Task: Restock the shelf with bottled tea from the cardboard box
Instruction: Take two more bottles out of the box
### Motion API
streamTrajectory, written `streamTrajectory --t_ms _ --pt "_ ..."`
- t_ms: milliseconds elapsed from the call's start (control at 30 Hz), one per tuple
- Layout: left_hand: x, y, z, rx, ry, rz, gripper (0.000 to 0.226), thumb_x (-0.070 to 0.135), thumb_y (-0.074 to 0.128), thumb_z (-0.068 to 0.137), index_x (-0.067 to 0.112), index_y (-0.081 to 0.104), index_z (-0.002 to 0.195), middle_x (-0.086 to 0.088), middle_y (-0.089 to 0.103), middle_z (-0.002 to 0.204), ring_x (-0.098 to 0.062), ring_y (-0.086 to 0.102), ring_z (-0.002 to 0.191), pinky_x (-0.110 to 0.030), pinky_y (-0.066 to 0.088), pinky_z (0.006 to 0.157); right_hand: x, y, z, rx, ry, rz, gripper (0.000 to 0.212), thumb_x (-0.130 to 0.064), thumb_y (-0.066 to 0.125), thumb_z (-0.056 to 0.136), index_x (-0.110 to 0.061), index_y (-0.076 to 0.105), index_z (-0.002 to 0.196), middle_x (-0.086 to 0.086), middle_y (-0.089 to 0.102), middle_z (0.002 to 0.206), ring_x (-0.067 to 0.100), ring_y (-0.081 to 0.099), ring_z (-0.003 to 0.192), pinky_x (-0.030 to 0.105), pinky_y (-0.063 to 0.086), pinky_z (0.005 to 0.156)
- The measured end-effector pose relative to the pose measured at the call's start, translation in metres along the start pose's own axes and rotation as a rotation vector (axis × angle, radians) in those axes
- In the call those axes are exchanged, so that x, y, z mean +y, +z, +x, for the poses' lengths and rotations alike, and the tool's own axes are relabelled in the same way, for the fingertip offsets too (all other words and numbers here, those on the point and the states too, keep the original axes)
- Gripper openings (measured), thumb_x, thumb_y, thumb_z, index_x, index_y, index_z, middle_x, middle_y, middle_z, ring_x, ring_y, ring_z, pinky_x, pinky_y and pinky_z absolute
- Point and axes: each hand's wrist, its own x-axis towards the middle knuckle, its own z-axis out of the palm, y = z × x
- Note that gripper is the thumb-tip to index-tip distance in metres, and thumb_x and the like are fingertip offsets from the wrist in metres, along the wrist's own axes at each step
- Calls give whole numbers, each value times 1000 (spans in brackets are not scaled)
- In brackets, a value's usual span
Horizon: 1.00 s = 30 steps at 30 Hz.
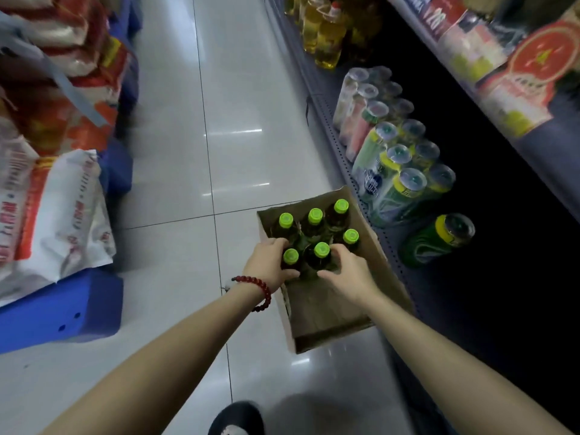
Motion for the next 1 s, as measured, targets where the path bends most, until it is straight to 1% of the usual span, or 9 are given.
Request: streamTrajectory --t_ms 133,267,400,467,567,633,733,867,1000 --pt "-20 22 17 71 63 -56 46 24 72 78 16 59 121 -6 63 118 -24 57 110 -33 45 93 10 23 26 74 -52 20 62 -27 67 88 -11 41 142 10 52 142 26 46 132 30 38 101" --pt "-36 37 32 87 131 -155 46 22 73 78 14 61 121 -5 61 129 -23 43 134 -28 33 106 20 33 41 142 -88 76 50 -26 67 88 -15 52 134 5 60 132 22 52 125 21 37 88" --pt "-42 48 35 130 174 -257 45 24 73 79 17 62 122 0 58 133 -21 36 137 -25 27 108 29 39 42 207 -108 167 39 -25 67 88 -13 60 124 3 67 121 19 58 114 17 36 80" --pt "-40 51 33 157 145 -328 44 22 72 79 16 63 122 -2 59 132 -20 39 135 -26 29 108 28 39 38 209 -110 200 40 -22 68 87 -12 60 124 3 66 121 15 57 112 18 37 84" --pt "-29 43 28 193 110 -482 38 20 72 80 15 64 117 -3 67 115 -19 58 113 -36 46 102 21 32 29 231 -112 285 39 -21 69 85 -14 62 123 2 67 118 11 56 108 23 42 89" --pt "-14 27 19 194 96 -520 36 20 72 80 14 64 114 -3 69 109 -19 62 104 -41 51 94 13 21 20 265 -109 329 36 -22 70 84 -15 64 119 2 69 113 16 59 108 27 45 91" --pt "14 -5 -2 186 77 -556 37 18 72 79 12 64 114 -6 69 109 -21 62 104 -39 52 92 -8 -8 -6 271 -107 348 32 -23 71 83 -16 65 114 -1 69 105 20 62 106 34 48 93" --pt "62 -65 -41 187 86 -581 32 15 72 79 12 65 110 0 67 101 -13 59 95 -16 48 79 -54 -66 -53 266 -119 358 31 -24 70 84 -18 65 114 -5 68 103 19 61 105 35 49 93" --pt "122 -138 -89 209 108 -580 26 17 72 79 13 67 104 1 66 92 -14 59 89 -31 51 84 -107 -136 -105 263 -117 376 31 -26 69 83 -20 64 113 -1 71 105 21 63 104 40 50 94"
